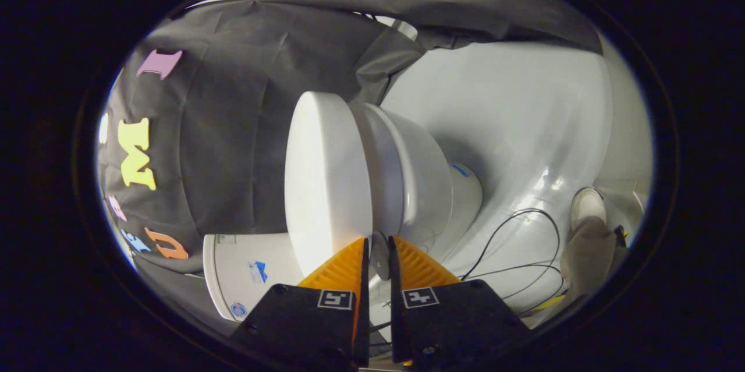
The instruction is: Open the toilet lid.
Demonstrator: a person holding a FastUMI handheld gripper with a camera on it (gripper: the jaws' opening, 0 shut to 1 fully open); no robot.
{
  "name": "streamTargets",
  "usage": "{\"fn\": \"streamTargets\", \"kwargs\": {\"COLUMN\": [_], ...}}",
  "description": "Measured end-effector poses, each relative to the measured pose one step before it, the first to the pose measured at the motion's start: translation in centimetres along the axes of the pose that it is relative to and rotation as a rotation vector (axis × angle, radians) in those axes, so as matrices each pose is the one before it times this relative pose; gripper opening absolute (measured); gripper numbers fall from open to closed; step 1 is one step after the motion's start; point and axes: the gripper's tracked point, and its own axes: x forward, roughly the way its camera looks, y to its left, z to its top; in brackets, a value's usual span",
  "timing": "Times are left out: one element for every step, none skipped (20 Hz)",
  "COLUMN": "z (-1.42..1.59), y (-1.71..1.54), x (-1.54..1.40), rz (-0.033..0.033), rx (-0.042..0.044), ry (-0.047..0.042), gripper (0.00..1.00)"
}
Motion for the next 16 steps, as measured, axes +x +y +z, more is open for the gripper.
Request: {"fn": "streamTargets", "kwargs": {"z": [-0.045,-0.065,-0.115,0.003,-0.067,-0.126,0.041,-0.095,0.001,-0.003,-0.113,-0.020,0.064,0.145,0.054,-0.014], "y": [0.694,0.657,0.576,0.598,0.416,0.292,0.150,0.127,0.196,0.299,0.384,0.328,0.503,0.360,0.329,0.335], "x": [-0.289,-0.325,-0.403,-0.300,-0.213,-0.184,-0.076,-0.180,-0.211,-0.170,-0.241,-0.153,-0.188,-0.176,-0.106,-0.203], "rz": [0.01104,0.01387,0.01213,0.01048,0.00281,0.00106,-0.00394,-0.00394,-0.00568,-0.00379,-0.00215,0.00123,-0.00095,-0.00282,-0.00381,-0.00593], "rx": [-0.00093,-0.01024,-0.01449,-0.01729,-0.01565,-0.01094,-0.00883,-0.00877,-0.01431,-0.02051,-0.02104,-0.01505,-0.00786,-0.00710,-0.01507,-0.02069], "ry": [-0.00120,-0.00485,-0.00493,-0.00422,-0.00191,0.00100,-0.00008,0.00230,-0.00233,-0.00001,-0.00050,0.00533,0.00734,0.00336,-0.00125,-0.00292], "gripper": [0.18,0.17,0.17,0.17,0.17,0.17,0.18,0.17,0.17,0.17,0.17,0.17,0.18,0.17,0.17,0.17]}}
